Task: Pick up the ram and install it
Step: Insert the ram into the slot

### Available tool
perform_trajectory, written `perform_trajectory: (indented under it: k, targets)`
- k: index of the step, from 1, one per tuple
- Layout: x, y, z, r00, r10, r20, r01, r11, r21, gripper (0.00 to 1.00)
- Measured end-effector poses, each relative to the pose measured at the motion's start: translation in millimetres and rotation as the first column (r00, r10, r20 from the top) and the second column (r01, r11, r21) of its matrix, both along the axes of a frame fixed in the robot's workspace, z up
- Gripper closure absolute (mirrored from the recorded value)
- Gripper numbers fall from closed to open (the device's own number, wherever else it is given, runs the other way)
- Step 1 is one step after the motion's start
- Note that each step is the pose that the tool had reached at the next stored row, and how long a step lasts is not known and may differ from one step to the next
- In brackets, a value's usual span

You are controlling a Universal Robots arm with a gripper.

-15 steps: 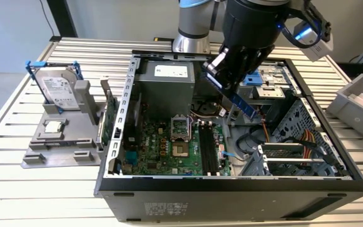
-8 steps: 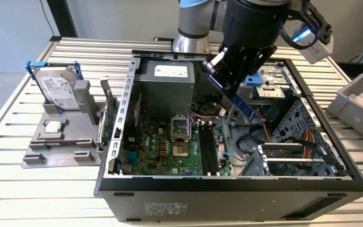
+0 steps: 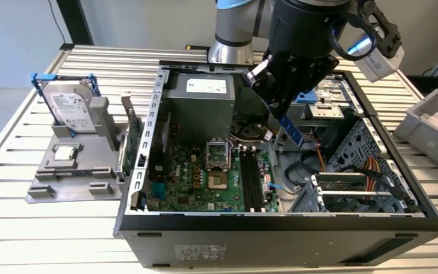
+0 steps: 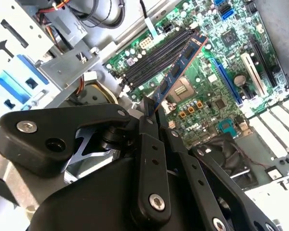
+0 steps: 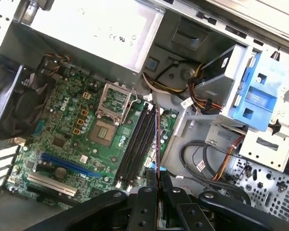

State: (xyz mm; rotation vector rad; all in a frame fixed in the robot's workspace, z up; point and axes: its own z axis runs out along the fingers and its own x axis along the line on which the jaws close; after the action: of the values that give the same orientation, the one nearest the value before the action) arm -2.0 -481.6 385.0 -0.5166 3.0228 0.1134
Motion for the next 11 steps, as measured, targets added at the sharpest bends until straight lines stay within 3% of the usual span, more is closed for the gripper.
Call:
perform_trajectory:
  k: [5,11]
  targets:
    - [0.0,0.0,0.2,0.9988,-0.049,-0.0001,0.049,0.9988,-0.0004,1.0]
    - [0.0,0.0,0.0,0.9942,-0.108,0.0,0.108,0.9942,-0.0001,1.0]
